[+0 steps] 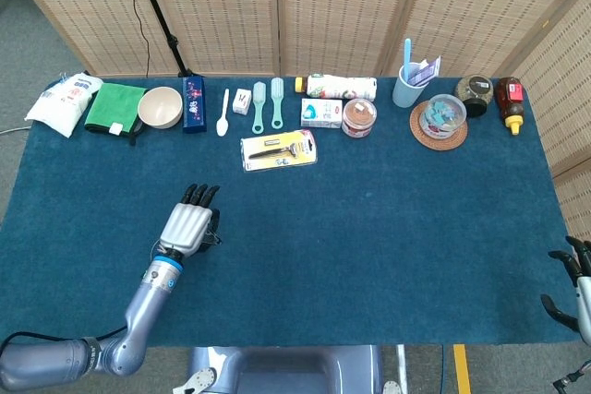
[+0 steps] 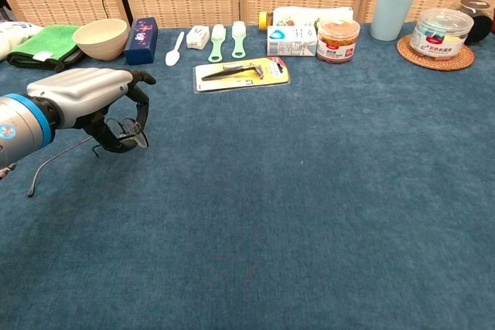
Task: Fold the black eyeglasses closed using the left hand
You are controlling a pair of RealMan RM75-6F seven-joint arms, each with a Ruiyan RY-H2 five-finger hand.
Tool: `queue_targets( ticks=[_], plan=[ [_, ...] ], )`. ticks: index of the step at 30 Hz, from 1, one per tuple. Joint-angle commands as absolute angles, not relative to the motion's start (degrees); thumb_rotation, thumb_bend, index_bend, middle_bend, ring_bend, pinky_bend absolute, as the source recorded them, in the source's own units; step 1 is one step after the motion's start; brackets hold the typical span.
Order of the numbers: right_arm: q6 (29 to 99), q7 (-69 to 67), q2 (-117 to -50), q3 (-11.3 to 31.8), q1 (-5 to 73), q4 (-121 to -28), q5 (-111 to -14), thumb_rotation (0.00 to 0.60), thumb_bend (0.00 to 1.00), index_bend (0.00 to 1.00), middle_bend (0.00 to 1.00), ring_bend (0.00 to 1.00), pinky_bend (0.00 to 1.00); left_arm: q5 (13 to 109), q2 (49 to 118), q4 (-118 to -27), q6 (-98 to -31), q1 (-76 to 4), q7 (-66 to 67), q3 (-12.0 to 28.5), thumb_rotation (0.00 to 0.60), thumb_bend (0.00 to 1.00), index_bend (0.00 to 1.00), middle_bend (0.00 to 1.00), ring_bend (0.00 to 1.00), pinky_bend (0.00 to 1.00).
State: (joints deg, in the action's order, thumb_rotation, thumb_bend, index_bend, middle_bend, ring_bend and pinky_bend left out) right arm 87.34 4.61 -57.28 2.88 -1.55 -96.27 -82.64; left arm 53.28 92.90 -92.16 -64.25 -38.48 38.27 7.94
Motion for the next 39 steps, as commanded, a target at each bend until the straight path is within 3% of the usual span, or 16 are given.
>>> queue_targets(
  ticks=[1, 7, 19, 27, 39],
  plan=[
    [87.14, 4.49, -57.33, 2.91, -1.46, -96.19, -82.57, 0.600, 0.27, 0.27, 0.14, 0.11, 0.27, 52.44, 92.56, -92.58, -63.32, -39.32, 39.63, 7.99, 0.600, 0.31, 0.40, 0.04, 0.00, 0.00],
    [86.79, 4.33, -57.25, 2.97, -1.33, -96.14, -82.42, 0.600, 0.27, 0.27, 0.14, 0.11, 0.27, 48.69, 91.61, -94.20, -60.78, -41.22, 41.91, 8.57, 0.600, 0.31, 0.26, 0.00, 0.00, 0.00],
    [86.95, 3.94, -57.19, 3.08, -1.46, -96.09, -82.31, 0.600, 0.27, 0.27, 0.14, 0.11, 0.27, 46.40, 88.62, -97.44, -60.34, -43.03, 41.92, 9.58, 0.600, 0.31, 0.21, 0.00, 0.00, 0.00],
    [86.56, 4.02, -57.51, 3.09, -1.22, -95.74, -82.41, 0.600, 0.27, 0.27, 0.14, 0.11, 0.27, 50.53, 81.07, -102.81, -63.13, -38.80, 31.66, 10.59, 0.600, 0.31, 0.16, 0.00, 0.00, 0.00],
    [85.96, 4.72, -57.84, 3.08, -0.70, -95.91, -82.73, 0.600, 0.27, 0.27, 0.14, 0.11, 0.27, 58.55, 70.83, -105.78, -61.95, -33.11, 14.27, 10.43, 0.600, 0.31, 0.09, 0.00, 0.00, 0.00]
  ],
)
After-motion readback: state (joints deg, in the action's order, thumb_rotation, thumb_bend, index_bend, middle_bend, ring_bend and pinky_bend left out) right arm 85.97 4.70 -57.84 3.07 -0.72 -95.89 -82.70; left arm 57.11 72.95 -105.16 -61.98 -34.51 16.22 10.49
